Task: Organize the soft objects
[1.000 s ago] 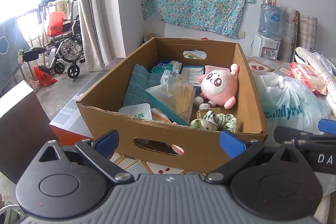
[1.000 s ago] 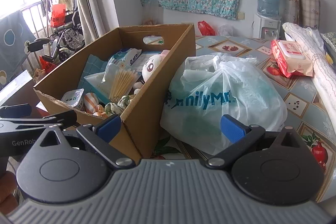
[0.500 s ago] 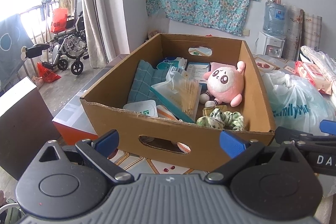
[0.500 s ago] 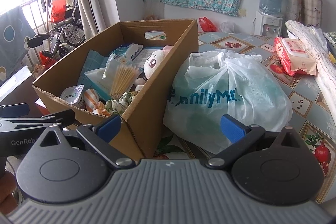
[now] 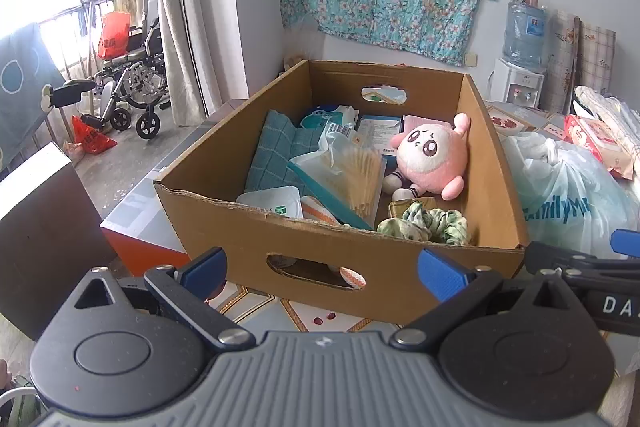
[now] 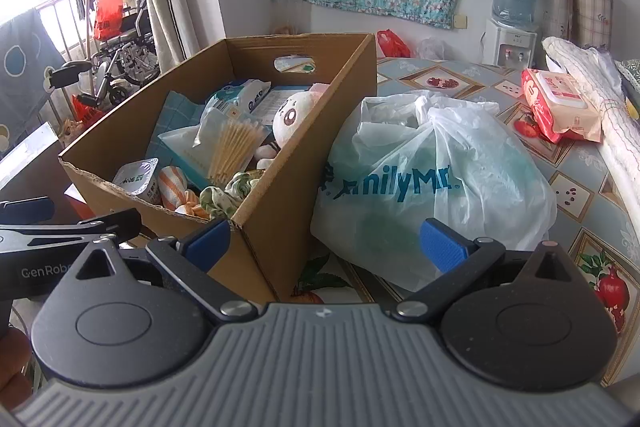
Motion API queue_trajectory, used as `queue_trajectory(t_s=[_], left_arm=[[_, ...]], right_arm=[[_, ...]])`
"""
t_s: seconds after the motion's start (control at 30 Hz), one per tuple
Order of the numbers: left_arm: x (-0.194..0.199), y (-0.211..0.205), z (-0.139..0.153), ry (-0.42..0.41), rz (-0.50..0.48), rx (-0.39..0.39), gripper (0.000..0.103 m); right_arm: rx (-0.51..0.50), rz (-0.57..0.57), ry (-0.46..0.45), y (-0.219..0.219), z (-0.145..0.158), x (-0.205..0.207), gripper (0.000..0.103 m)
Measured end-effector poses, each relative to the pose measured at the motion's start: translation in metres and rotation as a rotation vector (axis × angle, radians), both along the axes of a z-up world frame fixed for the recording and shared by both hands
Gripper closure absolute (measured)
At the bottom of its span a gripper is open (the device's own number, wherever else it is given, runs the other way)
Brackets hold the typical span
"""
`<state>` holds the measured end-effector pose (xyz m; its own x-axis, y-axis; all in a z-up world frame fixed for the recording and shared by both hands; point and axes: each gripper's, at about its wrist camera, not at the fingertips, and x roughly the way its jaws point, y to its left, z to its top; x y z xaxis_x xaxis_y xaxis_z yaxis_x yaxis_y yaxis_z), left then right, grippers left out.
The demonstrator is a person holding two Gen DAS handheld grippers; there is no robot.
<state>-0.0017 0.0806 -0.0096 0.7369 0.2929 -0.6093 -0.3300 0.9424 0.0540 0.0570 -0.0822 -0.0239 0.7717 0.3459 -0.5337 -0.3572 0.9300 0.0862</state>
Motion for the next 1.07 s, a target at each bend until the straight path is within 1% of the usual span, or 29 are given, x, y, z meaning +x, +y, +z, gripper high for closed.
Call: queue_trajectory(t_s=[1.07], left_arm=[[-0.0005, 0.0001, 0.0, 0.002, 0.001, -0.001, 0.001]], right_arm=[[0.003, 0.0, 0.012, -0.0001, -0.0034, 0.0001, 0.001]])
